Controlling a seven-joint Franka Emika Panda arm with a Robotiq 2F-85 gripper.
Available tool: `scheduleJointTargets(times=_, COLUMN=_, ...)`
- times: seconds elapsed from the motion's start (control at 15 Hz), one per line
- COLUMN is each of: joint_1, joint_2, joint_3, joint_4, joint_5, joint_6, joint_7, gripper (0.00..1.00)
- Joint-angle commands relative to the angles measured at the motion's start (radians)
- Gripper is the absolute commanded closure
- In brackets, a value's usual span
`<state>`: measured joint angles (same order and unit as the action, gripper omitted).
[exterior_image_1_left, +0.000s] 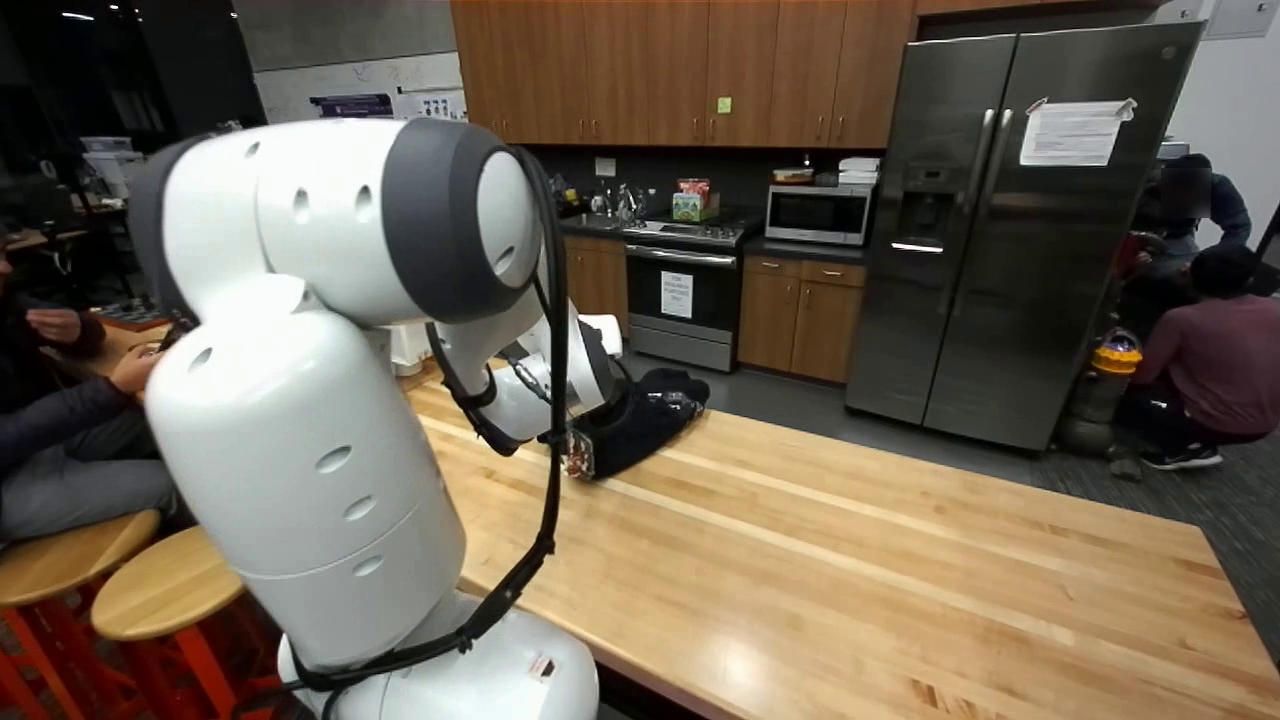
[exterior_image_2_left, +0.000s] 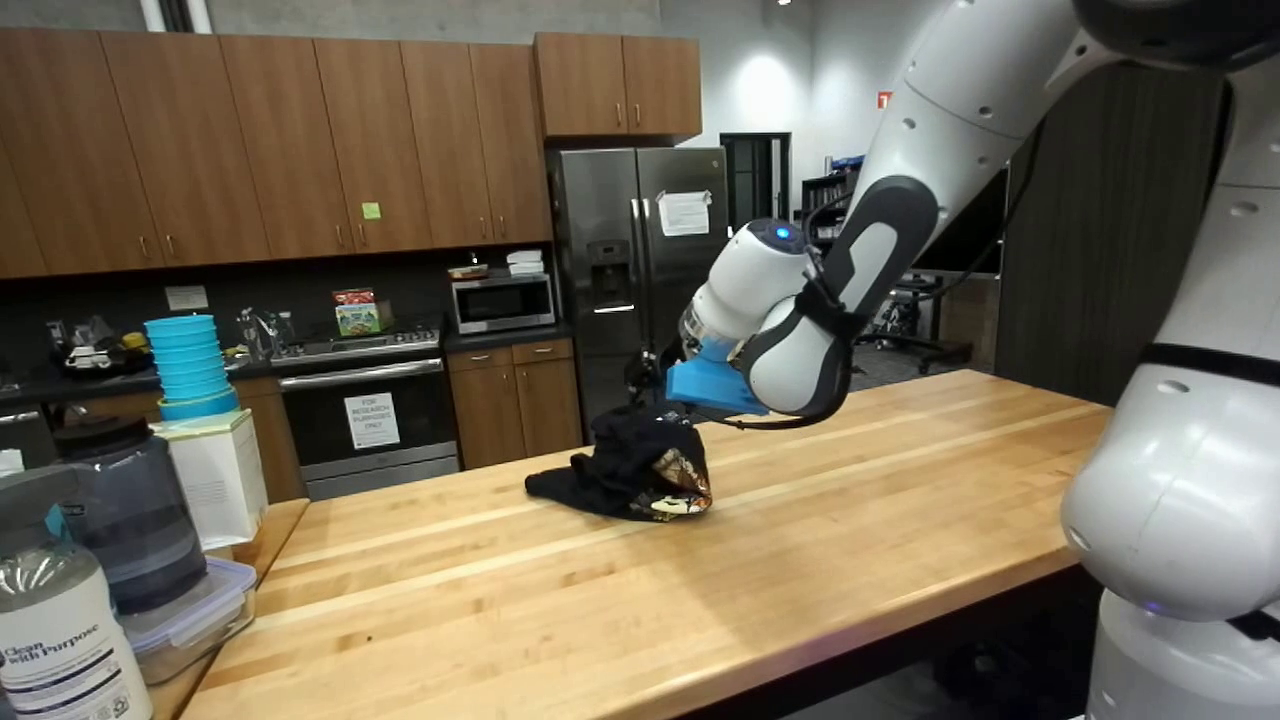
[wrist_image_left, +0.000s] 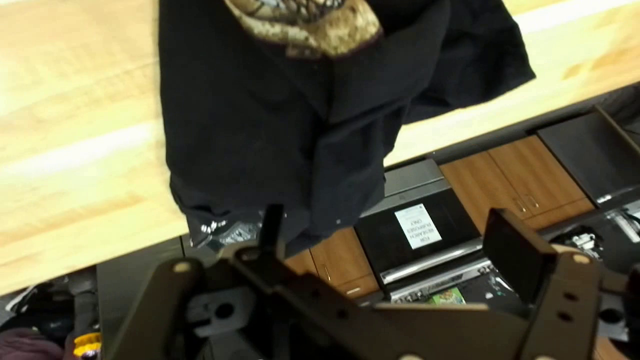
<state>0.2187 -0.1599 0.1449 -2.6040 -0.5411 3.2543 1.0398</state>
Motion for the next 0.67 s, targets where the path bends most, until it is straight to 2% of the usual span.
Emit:
scheduleJointTargets(times=0.0, joint_1=-0.141, joint_2=-0.190, joint_3=0.129, joint_4=-0.106, joint_5=-0.035, joint_6=0.043, joint_7=0.032, gripper=0.00)
scheduleJointTargets(times=0.2, joint_1=-0.210, joint_2=-0.283, joint_3=0.247, joint_4=-0.166, joint_5=-0.016, joint_6=0.095, joint_7=0.010, gripper=0.00)
scheduleJointTargets(times=0.4, joint_1=-0.202, joint_2=-0.337, joint_3=0.323, joint_4=-0.210, joint_5=-0.020, joint_6=0.128, joint_7=-0.012, gripper=0.00)
scheduleJointTargets(times=0.6, joint_1=-0.193, joint_2=-0.335, joint_3=0.382, joint_4=-0.181, joint_5=-0.069, joint_6=0.121, joint_7=-0.005, gripper=0.00)
